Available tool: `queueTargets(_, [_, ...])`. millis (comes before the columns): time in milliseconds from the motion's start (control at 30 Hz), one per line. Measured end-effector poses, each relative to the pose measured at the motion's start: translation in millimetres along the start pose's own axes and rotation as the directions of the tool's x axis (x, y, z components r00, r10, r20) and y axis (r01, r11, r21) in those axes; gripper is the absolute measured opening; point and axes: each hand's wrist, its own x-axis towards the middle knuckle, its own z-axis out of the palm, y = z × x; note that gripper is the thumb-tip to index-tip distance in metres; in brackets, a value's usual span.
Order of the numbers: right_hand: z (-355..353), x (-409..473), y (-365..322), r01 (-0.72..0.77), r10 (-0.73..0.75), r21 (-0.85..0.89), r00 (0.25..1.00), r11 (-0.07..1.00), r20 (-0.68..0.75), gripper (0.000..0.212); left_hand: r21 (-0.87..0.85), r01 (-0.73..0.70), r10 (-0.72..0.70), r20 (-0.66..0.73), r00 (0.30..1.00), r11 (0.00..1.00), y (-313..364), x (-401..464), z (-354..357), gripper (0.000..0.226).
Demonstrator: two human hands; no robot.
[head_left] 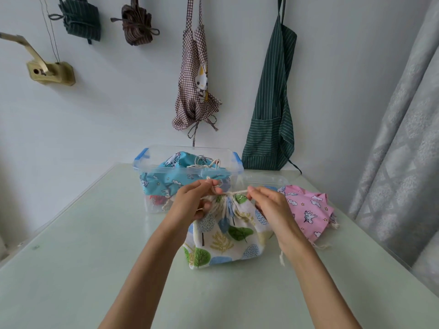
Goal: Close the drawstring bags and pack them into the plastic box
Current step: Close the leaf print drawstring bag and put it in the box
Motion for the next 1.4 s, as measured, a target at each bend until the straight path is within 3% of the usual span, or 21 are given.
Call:
queueTargets(100, [0.8, -1.1, -1.0, -0.074, 0.077, -0.061, 0.996, 0.995, 0.054, 0.028, 0.005, 0.018, -0.018, -0.005, 1.0, 1.0, -0.2, 4.7, -6.2, 0.023])
queueTargets(267, [3.3, -4.0, -4.8, 0.003, 0.02, -0.226, 0.995, 0.974, 0.1, 0.035, 0.003, 0.024, -0.024, 0.007, 1.0, 1.0, 5.6, 3.1, -13.6, 0.018])
queueTargets(433, [-15.7, -7.2, -13.5, 0.062, -0.002, -0.302, 0.981, 0.951, 0.196, 0.029, 0.218, -0.047, 0.048, 0.004, 0.999, 0.975, 8.0, -2.9, -6.3, 0.021])
queueTargets(567, [-38.6, -12.2, -24.3, 0.123, -0.019, -0.321, 0.951, 0.939, 0.31, 0.028, 0.391, -0.044, -0.021, 0.162, 0.987, 0.919, 3.4, -4.5, 3.7, 0.018])
queueTargets(700, [-47.1, -15.4, -30.3, 0.095, 0.011, -0.31, 0.947, 0.946, 0.322, 0.034, 0.559, -0.066, -0.182, 0.376, 0.908, 0.826, -6.2, -8.1, 20.8, 0.044])
queueTargets(800, [-47.8, -10.0, -26.5, 0.036, 0.029, -0.278, 0.974, 0.96, 0.226, 0.039, 0.597, -0.08, -0.311, 0.522, 0.794, 0.798, -12.3, -14.6, 32.9, 0.037])
queueTargets(900, [-42.3, -7.0, -25.1, 0.07, -0.041, -0.219, 0.99, 0.973, 0.134, 0.041, 0.644, -0.23, -0.321, 0.62, 0.716, 0.73, -19.9, -19.5, 41.7, 0.028])
queueTargets(1000, [-29.0, -9.9, -24.8, 0.171, -0.122, -0.188, 0.962, 0.967, 0.244, 0.024, 0.617, -0.317, -0.288, 0.682, 0.672, 0.721, -25.2, -20.9, 43.4, 0.044])
queueTargets(1100, [-20.4, -8.1, -14.8, 0.219, -0.092, -0.313, 0.922, 0.924, 0.375, 0.044, 0.598, -0.261, -0.265, 0.647, 0.715, 0.758, -24.4, -18.0, 34.9, 0.044])
queueTargets(1233, [-36.3, -7.4, -15.6, 0.134, -0.016, -0.31, 0.934, 0.941, 0.357, 0.035, 0.503, -0.146, -0.205, 0.578, 0.79, 0.852, -14.2, -11.8, 19.0, 0.036])
queueTargets(1400, [-52.3, -13.1, -13.2, 0.098, 0.111, -0.321, 0.811, 0.942, 0.574, 0.029, 0.415, -0.089, -0.144, 0.498, 0.855, 0.905, -5.8, -8.7, 4.9, 0.037])
